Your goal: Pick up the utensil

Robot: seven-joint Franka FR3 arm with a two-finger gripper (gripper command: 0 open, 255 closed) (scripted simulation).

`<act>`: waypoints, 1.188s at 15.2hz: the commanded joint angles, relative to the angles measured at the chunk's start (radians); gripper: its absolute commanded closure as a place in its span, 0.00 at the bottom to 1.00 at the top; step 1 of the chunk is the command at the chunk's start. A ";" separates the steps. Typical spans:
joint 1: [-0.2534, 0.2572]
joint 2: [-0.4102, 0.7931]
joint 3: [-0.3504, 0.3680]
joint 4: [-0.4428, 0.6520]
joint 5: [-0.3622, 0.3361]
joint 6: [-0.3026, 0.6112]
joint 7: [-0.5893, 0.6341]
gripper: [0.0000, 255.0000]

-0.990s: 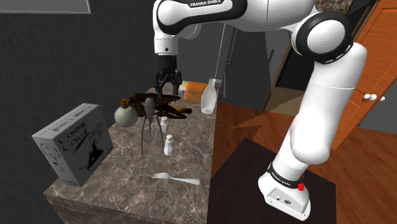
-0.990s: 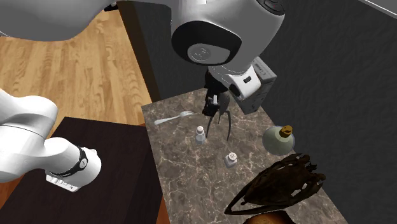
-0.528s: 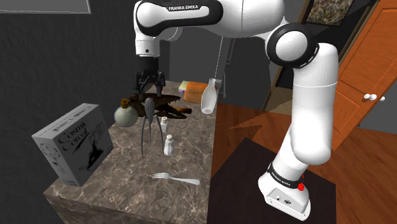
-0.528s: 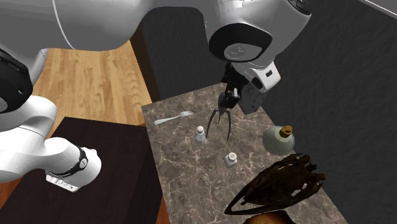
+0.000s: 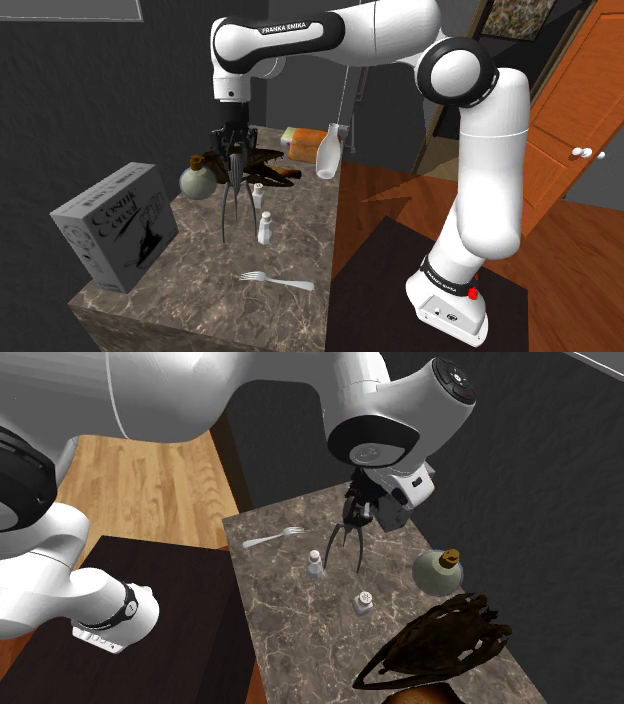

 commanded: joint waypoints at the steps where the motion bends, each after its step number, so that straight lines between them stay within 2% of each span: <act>1: 0.000 0.001 0.000 -0.002 0.000 0.003 -0.001 1.00; 9: 0.000 0.002 0.000 -0.001 0.000 0.003 0.000 1.00; 18: 0.000 -0.004 0.002 0.110 -0.001 -0.111 0.024 1.00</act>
